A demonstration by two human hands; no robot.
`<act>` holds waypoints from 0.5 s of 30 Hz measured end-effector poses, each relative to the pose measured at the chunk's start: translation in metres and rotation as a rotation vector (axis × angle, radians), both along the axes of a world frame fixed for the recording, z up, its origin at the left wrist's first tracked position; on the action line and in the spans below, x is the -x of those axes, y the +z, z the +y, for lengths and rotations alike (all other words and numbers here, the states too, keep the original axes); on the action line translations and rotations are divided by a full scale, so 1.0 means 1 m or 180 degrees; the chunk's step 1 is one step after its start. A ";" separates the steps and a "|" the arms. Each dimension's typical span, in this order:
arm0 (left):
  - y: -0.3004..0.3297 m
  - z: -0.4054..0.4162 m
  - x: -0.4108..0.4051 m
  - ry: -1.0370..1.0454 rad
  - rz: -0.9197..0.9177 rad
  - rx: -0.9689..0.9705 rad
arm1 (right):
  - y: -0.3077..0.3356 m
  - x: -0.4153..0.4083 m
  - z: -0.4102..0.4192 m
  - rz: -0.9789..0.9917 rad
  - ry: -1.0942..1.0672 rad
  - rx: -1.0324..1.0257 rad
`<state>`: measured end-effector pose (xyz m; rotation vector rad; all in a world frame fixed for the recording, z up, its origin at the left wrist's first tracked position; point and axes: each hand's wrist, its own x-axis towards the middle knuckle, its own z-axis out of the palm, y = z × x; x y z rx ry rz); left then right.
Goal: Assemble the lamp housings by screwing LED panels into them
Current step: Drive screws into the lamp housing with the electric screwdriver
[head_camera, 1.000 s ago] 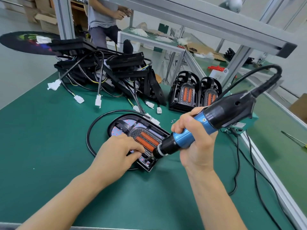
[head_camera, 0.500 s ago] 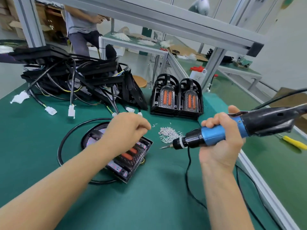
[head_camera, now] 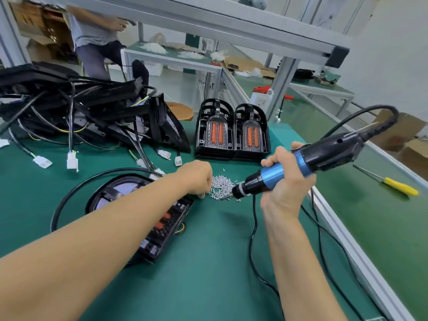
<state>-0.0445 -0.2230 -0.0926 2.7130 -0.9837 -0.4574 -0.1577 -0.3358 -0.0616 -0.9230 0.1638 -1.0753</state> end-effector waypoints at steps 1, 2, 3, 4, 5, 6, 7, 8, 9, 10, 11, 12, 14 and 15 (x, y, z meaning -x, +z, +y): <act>0.000 0.000 0.001 -0.0003 -0.0054 -0.0010 | -0.001 -0.002 0.001 0.0015 0.0004 0.0005; -0.001 -0.001 0.001 -0.0010 -0.0110 -0.0021 | -0.003 -0.004 0.001 0.0037 0.0006 0.0015; -0.001 -0.001 0.002 -0.0021 -0.0159 -0.0031 | -0.004 -0.005 0.002 0.0060 0.0012 0.0026; -0.002 -0.001 0.003 -0.0027 -0.0209 -0.0031 | -0.005 -0.006 0.003 0.0078 0.0025 0.0032; -0.002 -0.001 0.004 -0.0023 -0.0249 -0.0028 | -0.006 -0.007 0.005 0.0086 0.0042 0.0030; -0.003 -0.001 0.005 -0.0010 -0.0277 -0.0024 | -0.006 -0.007 0.005 0.0087 0.0055 0.0021; -0.003 -0.001 0.006 -0.0001 -0.0289 -0.0023 | -0.006 -0.007 0.006 0.0089 0.0066 0.0013; -0.003 -0.001 0.006 -0.0004 -0.0297 -0.0018 | -0.006 -0.007 0.007 0.0093 0.0077 0.0009; -0.003 -0.001 0.007 -0.0015 -0.0304 -0.0003 | -0.006 -0.007 0.007 0.0098 0.0083 0.0009; -0.003 0.000 0.007 -0.0026 -0.0311 0.0048 | -0.005 -0.006 0.008 0.0102 0.0079 0.0016; -0.002 0.001 0.007 -0.0027 -0.0307 0.0161 | -0.003 -0.005 0.008 0.0096 0.0069 0.0023; 0.000 0.004 0.007 -0.0008 -0.0285 0.0349 | -0.002 -0.004 0.008 0.0075 0.0060 0.0026; 0.006 0.011 0.008 0.0112 -0.0145 0.0945 | 0.003 0.000 0.007 0.0002 0.0046 0.0013; 0.010 0.017 0.010 0.0199 -0.0015 0.1308 | 0.005 0.001 0.006 -0.0034 0.0041 0.0006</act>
